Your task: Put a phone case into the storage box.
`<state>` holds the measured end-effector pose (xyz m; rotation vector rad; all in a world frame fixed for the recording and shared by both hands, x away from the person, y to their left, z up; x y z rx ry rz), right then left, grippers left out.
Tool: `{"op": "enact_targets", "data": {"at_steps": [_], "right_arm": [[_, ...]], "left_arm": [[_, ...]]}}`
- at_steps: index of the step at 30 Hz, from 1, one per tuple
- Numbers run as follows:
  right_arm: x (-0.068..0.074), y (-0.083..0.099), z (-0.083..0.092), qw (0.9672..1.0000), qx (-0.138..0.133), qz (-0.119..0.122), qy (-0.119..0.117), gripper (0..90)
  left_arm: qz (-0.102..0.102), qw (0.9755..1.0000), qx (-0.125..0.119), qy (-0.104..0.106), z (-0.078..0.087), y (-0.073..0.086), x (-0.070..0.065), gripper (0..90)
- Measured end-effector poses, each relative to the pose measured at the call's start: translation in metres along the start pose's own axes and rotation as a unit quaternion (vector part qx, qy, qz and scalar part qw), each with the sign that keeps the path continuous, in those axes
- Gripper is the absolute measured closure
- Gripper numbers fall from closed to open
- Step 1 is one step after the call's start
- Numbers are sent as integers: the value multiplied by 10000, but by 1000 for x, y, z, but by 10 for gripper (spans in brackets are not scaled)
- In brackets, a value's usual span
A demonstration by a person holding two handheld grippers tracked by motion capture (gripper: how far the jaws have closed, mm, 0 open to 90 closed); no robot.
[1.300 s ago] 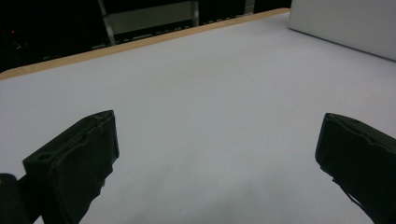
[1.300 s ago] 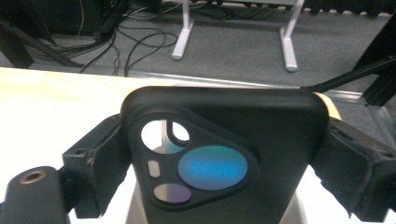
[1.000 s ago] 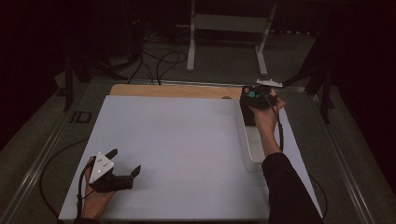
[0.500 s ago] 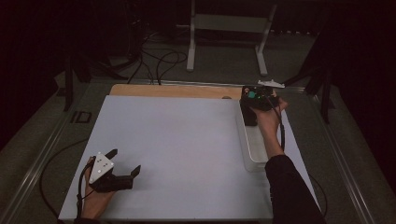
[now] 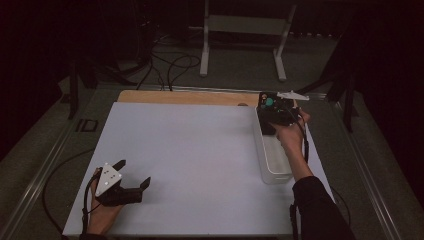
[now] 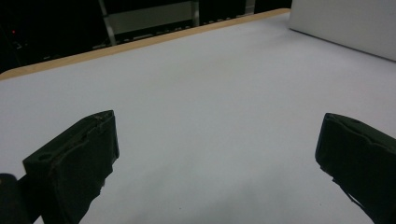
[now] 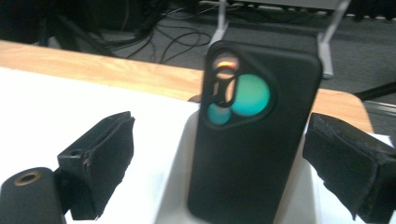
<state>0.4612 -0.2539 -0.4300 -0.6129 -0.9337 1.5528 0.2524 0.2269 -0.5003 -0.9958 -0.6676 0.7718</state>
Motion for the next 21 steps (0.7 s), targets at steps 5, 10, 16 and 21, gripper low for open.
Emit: {"op": "enact_targets", "data": {"at_steps": [5,10,16,21], "right_arm": [[7,4,12,9995,-1,174,-259,89],[12,9,26,9982,-18,232,-546,90],[19,17,42,9957,-58,450,-813,90],[26,25,56,9928,-164,534,-1059,90]], "left_arm": [[2,10000,-1,9,-1,0,0,2],[-3,10000,7,15,-1,0,-1,2],[-7,10000,7,17,-1,0,-1,2],[9,10000,-9,20,-1,-1,0,2]]}}
Point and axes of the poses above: each handheld gripper's, and its own axes: z roughly backward along the jaws, y roughly out of its underside, x roughly to its left, the point moved 2 cm from there along -z, roughly forward along the jaws, and after that the axes turned 7 degrees about -z, right-handed, at the moved point
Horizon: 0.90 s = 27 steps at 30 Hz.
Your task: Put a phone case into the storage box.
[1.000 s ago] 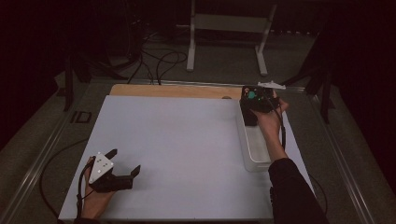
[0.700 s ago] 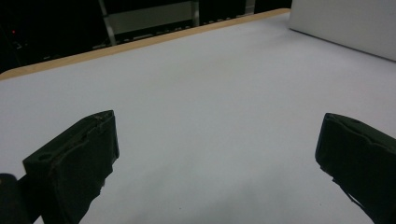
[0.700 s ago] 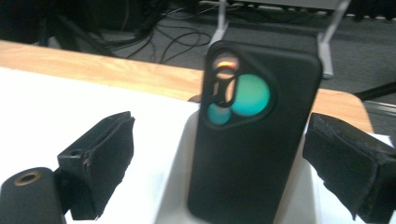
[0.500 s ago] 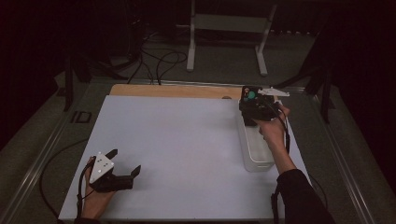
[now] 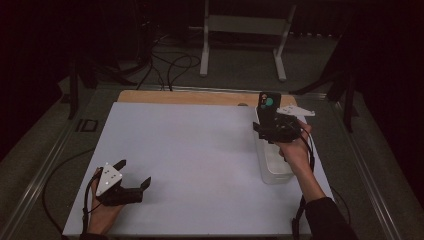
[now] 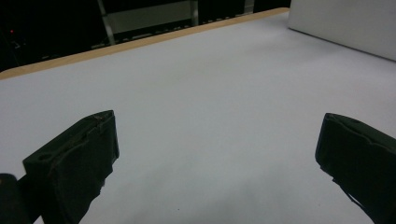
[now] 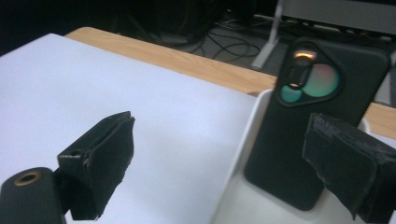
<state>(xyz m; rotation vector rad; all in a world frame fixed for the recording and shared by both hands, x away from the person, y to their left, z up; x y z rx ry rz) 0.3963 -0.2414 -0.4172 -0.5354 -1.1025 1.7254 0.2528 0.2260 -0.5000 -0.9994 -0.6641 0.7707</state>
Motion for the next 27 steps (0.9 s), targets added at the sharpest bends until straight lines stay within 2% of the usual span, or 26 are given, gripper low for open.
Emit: {"op": "enact_targets", "data": {"at_steps": [7,12,18,20,27], "right_arm": [[14,9,15,9994,-162,91,-283,90],[24,25,29,9981,-261,162,-539,90],[27,37,38,9977,-257,164,-611,90],[28,44,44,9967,-369,158,-700,91],[29,58,51,9962,-474,192,-708,91]], "left_arm": [[12,10000,-13,-4,0,0,0,2],[64,10000,-31,1,1,-1,2,2],[104,9999,-70,4,3,-2,3,2],[101,9999,-83,3,3,-3,3,2],[148,9998,-140,3,5,-4,4,2]]}}
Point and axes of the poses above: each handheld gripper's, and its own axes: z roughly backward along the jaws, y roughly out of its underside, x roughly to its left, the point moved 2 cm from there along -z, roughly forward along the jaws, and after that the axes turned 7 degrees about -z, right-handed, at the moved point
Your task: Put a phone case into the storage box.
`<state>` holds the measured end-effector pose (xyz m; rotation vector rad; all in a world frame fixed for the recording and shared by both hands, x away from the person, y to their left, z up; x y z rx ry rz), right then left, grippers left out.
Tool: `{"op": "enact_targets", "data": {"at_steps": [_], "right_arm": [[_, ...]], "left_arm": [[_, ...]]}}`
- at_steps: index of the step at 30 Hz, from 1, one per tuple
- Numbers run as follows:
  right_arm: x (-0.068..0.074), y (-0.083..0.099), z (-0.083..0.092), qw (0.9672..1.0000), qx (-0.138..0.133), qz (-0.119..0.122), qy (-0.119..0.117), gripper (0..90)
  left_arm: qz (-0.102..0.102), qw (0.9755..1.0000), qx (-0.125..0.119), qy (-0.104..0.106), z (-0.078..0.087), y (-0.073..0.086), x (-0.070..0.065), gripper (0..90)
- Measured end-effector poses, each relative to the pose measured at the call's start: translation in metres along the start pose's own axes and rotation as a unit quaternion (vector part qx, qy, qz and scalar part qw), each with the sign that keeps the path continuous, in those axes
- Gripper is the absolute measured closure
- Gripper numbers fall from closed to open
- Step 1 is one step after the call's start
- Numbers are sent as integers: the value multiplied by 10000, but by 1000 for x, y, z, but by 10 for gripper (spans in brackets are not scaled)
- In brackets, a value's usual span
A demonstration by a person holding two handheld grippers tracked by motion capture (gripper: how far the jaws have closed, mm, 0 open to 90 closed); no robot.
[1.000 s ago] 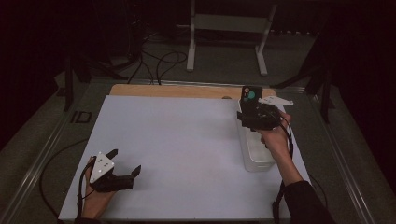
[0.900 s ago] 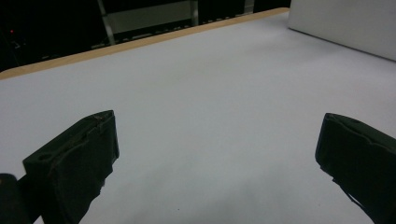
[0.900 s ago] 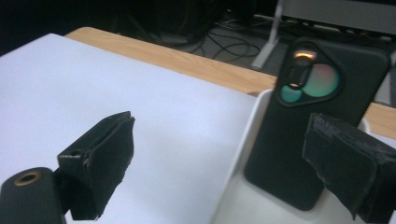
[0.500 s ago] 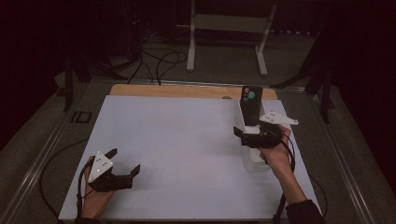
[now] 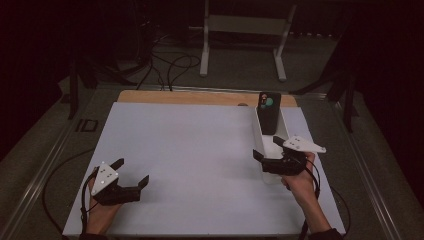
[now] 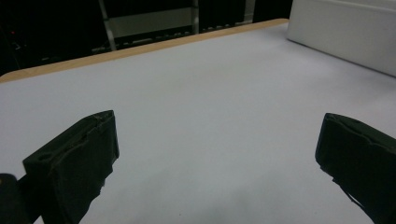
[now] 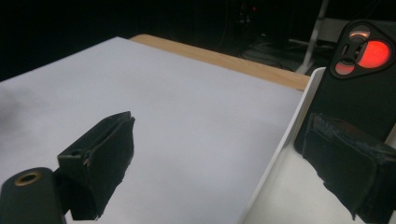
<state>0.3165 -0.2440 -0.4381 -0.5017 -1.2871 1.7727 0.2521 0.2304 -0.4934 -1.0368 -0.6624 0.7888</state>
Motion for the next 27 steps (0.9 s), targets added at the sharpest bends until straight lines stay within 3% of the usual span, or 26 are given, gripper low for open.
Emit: {"op": "enact_targets", "data": {"at_steps": [3,5,8,17,27], "right_arm": [[1,7,4,10000,-63,-16,-14,90],[2,15,7,9998,-150,102,2,91],[3,20,10,9998,-205,45,-58,91],[2,48,24,9989,-450,97,92,91],[1,57,30,9987,-515,48,30,92]], "left_arm": [[41,10000,-59,10,2,-2,1,2],[49,9999,-97,14,3,-3,1,2],[78,9999,-132,15,4,-4,2,2],[99,9997,-199,67,5,-6,1,2],[36,9999,-141,93,3,-5,-1,2]]}}
Point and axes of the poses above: each handheld gripper's, and its own axes: z roughly backward along the jaws, y roughly out of its underside, x roughly to its left, the point moved 2 cm from there along -z, roughly forward along the jaws, and after that the axes turned 7 degrees about -z, right-handed, at the moved point
